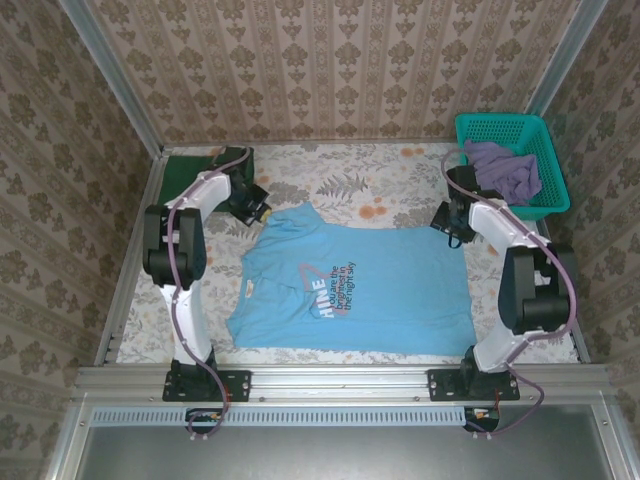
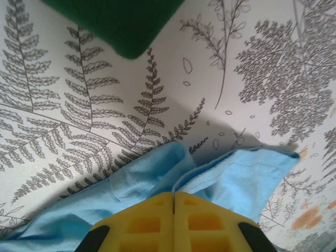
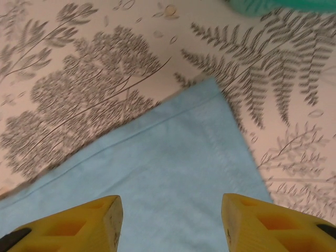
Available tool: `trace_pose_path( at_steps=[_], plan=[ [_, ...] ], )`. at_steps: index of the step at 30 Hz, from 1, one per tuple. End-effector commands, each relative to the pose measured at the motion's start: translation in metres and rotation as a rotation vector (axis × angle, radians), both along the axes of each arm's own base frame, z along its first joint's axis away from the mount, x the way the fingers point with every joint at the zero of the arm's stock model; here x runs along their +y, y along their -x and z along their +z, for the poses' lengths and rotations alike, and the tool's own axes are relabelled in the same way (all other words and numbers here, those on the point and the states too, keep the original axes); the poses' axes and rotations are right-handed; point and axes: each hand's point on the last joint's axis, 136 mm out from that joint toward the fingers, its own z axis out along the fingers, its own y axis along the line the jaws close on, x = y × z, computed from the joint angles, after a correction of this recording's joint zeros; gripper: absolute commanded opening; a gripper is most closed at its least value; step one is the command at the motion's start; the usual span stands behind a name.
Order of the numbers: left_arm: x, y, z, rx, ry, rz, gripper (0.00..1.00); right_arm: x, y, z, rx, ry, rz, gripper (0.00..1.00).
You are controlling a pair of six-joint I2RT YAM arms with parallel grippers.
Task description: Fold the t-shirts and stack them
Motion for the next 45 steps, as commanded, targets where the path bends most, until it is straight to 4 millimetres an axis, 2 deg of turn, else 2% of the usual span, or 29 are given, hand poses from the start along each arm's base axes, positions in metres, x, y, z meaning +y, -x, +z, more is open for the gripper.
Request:
trace_pose_path(
  at_steps=[1, 8, 20, 25, 30, 40, 45],
  plan=[
    [0.005, -0.006, 0.014, -0.054, -0.029, -0.076, 0.04, -0.02, -0.013, 0.003, -0.011, 0.107, -0.015, 0.55],
    [0.026, -0.007, 0.037, -0.144, -0.138, -0.147, 0.0, -0.021, -0.036, -0.021, -0.021, 0.107, -0.036, 0.55],
    [0.072, -0.005, 0.048, -0.186, -0.188, -0.109, 0.0, -0.01, -0.065, -0.025, -0.013, 0.071, -0.031, 0.56],
    [0.068, -0.011, 0.048, -0.194, -0.16, -0.133, 0.03, 0.006, -0.087, -0.024, -0.023, 0.033, 0.018, 0.56],
    [0.064, -0.017, 0.047, -0.188, -0.141, -0.143, 0.06, 0.024, -0.097, -0.035, 0.041, 0.03, 0.068, 0.56],
    [0.059, -0.018, 0.05, -0.191, -0.129, -0.163, 0.07, 0.023, -0.102, -0.055, 0.116, 0.031, 0.04, 0.52],
    [0.059, -0.017, 0.048, -0.187, -0.124, -0.173, 0.07, 0.027, -0.103, -0.065, 0.149, 0.009, 0.045, 0.45]
  ],
)
